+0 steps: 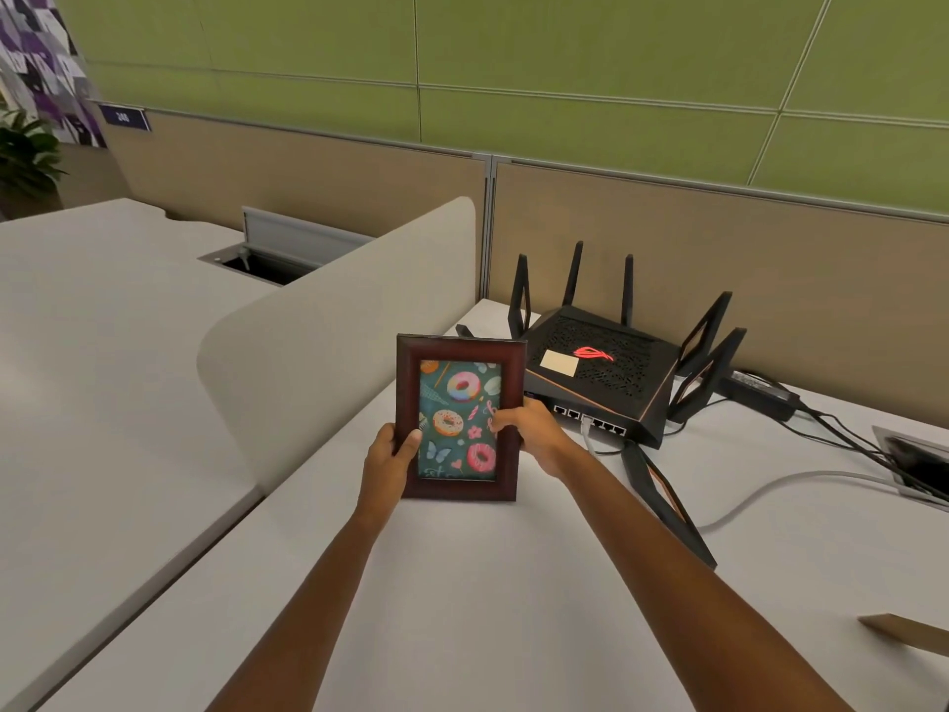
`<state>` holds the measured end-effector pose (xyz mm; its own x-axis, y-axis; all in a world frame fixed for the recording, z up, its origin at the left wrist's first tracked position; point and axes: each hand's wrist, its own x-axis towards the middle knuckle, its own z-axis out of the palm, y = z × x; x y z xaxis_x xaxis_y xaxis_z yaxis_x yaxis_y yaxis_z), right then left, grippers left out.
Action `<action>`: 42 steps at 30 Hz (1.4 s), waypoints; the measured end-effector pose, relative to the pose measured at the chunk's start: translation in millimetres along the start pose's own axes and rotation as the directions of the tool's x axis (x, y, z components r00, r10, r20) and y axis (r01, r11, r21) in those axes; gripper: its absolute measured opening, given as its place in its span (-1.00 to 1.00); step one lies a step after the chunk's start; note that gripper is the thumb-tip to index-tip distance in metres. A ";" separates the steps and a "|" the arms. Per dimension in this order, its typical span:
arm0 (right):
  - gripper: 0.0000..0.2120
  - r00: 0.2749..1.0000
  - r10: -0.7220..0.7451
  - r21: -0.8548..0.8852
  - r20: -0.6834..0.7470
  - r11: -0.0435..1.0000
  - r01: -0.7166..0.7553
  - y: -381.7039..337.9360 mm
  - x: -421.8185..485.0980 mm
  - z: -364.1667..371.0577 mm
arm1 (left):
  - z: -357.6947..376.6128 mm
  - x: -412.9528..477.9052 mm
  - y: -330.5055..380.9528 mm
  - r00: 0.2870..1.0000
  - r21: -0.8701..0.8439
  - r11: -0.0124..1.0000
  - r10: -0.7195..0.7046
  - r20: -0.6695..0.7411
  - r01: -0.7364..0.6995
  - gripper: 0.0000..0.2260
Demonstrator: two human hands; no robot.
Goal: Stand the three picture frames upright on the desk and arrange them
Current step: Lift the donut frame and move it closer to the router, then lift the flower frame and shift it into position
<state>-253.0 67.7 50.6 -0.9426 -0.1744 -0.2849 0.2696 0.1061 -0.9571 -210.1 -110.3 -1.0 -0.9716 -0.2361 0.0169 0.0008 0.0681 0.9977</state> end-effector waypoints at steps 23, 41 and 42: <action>-0.42 0.980 -0.141 -0.202 -0.139 0.973 0.111 79.5 -52.2 -6.3 | -4.5 -63.6 -20.7 0.989 0.379 0.925 0.065 -0.136 -0.008 -0.39; -0.61 0.933 -0.353 -0.850 -0.069 0.511 0.131 133.3 -155.7 -34.7 | 30.0 -145.8 -23.1 0.995 0.944 0.314 0.046 0.089 -0.099 -0.54; -0.61 0.936 -0.346 -0.849 -0.065 0.512 0.130 134.3 -161.4 -38.4 | 36.1 -151.1 -21.7 0.994 0.941 0.319 0.045 0.101 -0.110 -0.54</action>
<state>-72.2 147.7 -29.9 -0.9884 -0.1363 0.0677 -0.1520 0.8625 -0.4826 -71.9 -41.1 -27.5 -0.9895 -0.1340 0.0546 -0.1160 0.9600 0.2547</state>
